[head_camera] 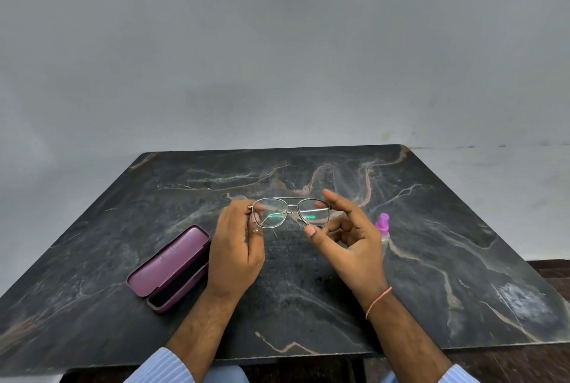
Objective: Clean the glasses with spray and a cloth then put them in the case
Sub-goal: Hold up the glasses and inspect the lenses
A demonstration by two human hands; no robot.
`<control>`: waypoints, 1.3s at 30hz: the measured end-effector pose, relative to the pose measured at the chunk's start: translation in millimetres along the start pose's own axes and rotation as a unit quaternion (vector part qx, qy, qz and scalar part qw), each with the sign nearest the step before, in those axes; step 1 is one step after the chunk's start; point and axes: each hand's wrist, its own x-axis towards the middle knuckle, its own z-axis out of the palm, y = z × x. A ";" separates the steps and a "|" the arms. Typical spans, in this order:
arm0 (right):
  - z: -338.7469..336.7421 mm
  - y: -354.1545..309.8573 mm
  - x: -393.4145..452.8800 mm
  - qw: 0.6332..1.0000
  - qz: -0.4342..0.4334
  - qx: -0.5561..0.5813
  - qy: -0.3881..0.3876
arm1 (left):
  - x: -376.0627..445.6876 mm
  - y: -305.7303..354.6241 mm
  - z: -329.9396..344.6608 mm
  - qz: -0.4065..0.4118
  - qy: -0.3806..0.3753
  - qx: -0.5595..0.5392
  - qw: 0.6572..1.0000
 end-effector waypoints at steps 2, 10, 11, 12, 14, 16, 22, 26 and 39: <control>-0.4 -1.0 -0.1 1.000 0.000 0.002 0.002 | 0.1 -0.4 0.6 0.006 0.005 0.038 0.999; 0.6 -7.3 -1.0 1.000 0.015 0.020 0.012 | -1.2 -0.1 -2.1 0.007 0.007 0.119 0.993; 0.5 -7.6 -1.3 1.000 0.015 0.021 0.012 | -1.1 0.3 -2.8 0.007 0.005 0.126 0.992; 0.4 -7.6 -1.3 1.000 0.015 0.023 0.013 | -0.9 0.7 -3.3 0.009 0.003 0.135 0.991; 0.5 -7.0 -1.2 1.000 0.012 0.024 0.014 | -0.8 0.3 -4.5 0.012 -0.002 0.154 0.988; 0.9 -6.7 -1.0 0.999 0.009 0.027 0.016 | -0.9 -1.6 -6.5 0.013 -0.009 0.176 0.984; 0.6 -4.2 -0.8 0.999 0.006 0.033 0.020 | 0.0 -3.4 -9.4 0.008 -0.026 0.210 0.977; 2.1 -3.1 -1.0 0.999 0.008 0.029 0.024 | -1.7 -6.0 -8.7 -0.006 -0.031 0.171 0.985; 2.7 -5.3 -1.3 0.999 -0.025 0.000 0.033 | -6.8 -13.9 -12.9 -0.015 -0.090 -0.053 0.994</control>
